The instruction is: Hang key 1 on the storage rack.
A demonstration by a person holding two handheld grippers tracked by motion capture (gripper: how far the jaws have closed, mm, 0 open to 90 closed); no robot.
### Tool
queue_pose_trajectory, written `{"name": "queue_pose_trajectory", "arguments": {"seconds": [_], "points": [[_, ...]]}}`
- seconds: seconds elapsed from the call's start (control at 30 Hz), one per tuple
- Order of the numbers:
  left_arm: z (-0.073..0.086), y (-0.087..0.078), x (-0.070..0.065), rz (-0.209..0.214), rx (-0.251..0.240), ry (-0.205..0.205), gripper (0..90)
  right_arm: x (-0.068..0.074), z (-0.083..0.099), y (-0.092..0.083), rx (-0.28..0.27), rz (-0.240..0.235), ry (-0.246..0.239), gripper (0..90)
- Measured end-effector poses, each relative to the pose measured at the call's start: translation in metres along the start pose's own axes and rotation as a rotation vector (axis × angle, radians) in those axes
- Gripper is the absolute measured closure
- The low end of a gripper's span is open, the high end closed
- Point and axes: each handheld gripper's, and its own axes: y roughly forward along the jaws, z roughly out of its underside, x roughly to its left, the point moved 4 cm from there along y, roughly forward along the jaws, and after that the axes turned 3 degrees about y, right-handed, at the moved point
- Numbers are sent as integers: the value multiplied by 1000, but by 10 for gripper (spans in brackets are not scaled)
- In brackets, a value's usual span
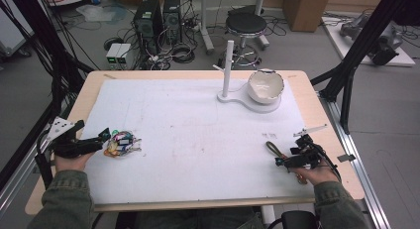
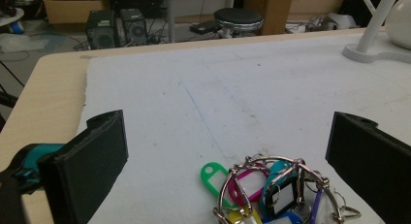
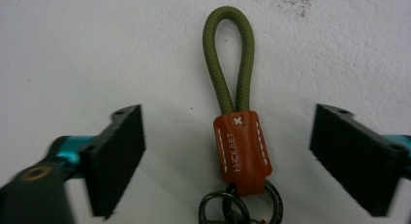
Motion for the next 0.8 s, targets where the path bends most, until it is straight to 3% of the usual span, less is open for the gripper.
{"name": "queue_pose_trajectory", "arguments": {"seconds": [0.07,0.2,0.43,0.8], "points": [[0,0,0,1,-1,-1,17,-3,1,1,23,12,13,238],[0,0,0,1,-1,0,17,-5,1,-1,16,23,43,309],[0,0,0,1,1,3,17,-5,0,-2,2,32,18,452],[0,0,0,2,1,5,17,-3,-1,-1,23,69,43,659]]}}
